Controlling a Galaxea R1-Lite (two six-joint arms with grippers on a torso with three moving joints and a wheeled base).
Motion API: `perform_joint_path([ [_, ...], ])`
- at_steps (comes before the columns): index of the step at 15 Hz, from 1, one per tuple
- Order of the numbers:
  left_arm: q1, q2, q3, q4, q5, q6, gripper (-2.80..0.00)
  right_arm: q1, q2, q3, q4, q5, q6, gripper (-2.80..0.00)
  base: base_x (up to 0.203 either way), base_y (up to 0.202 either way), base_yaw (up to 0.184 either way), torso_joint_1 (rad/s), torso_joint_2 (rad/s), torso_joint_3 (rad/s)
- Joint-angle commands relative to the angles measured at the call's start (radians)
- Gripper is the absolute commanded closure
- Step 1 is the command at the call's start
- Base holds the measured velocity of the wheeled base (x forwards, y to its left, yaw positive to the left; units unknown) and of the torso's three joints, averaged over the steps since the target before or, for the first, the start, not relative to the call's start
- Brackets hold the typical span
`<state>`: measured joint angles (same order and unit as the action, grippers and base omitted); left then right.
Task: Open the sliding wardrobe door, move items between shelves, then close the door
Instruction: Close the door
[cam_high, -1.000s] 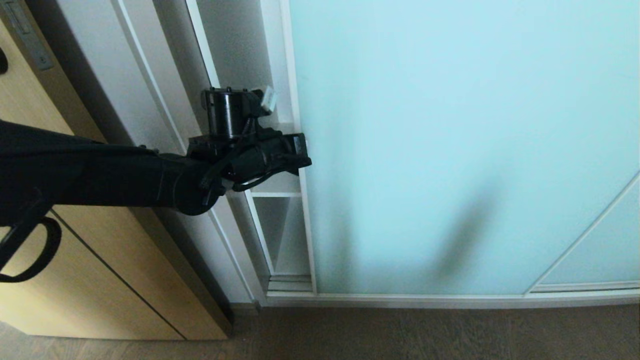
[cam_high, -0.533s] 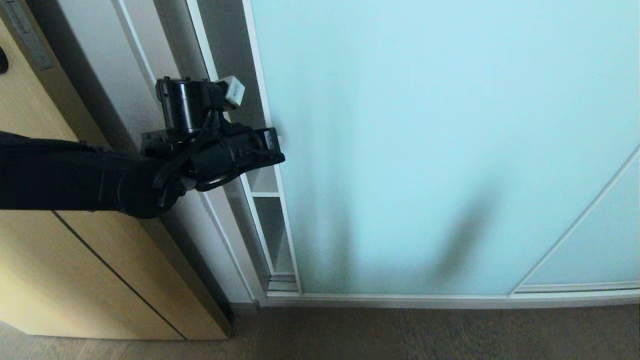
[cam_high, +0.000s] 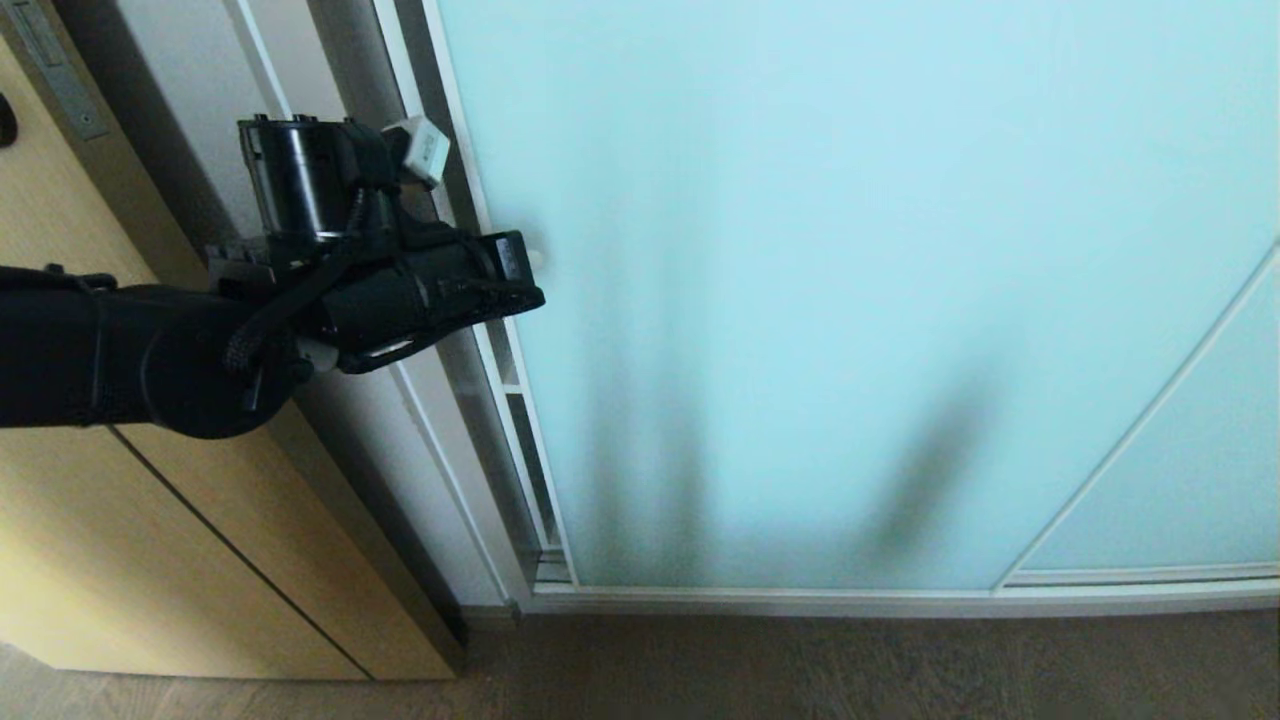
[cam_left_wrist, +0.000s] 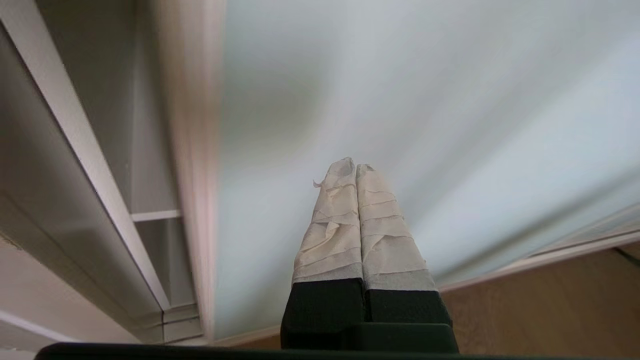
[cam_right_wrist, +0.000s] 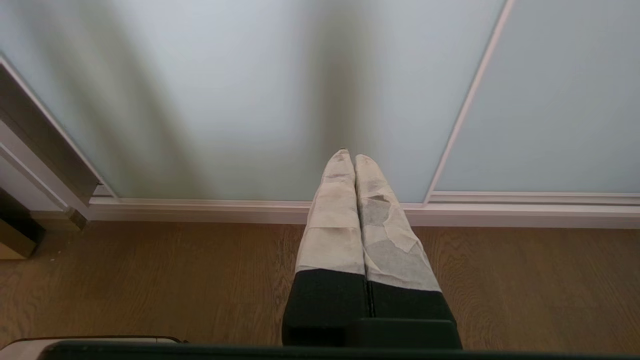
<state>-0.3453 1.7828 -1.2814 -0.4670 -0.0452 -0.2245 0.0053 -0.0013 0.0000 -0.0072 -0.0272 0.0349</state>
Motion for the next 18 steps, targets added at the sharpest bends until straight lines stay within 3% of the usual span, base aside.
perform_joint_path([
  [1, 0.002, -0.002, -0.006, -0.004, 0.002, -0.002, 0.0, 0.001, -0.002, 0.0, 0.0, 0.0, 0.0, 0.0, 0.0, 0.0, 0.0, 0.0, 0.0, 0.0],
  [6, 0.04, 0.005, -0.006, -0.007, 0.004, -0.003, 0.0, 0.001, -0.002, 0.0, 0.0, 0.0, 0.0, 0.0, 0.0, 0.0, 0.0, 0.0, 0.0, 0.0],
  [11, 0.041, -0.167, 0.006, 0.061, 0.005, -0.004, 0.0, 0.001, -0.002, 0.001, 0.0, 0.0, 0.0, 0.0, 0.0, 0.0, 0.0, 0.0, 0.0, 0.0],
  [18, 0.089, -0.543, 0.27, 0.115, 0.025, 0.028, 0.0, -0.001, -0.002, 0.0, 0.0, 0.0, 0.0, 0.0, 0.0, 0.0, 0.0, 0.0, 0.0, 0.0],
])
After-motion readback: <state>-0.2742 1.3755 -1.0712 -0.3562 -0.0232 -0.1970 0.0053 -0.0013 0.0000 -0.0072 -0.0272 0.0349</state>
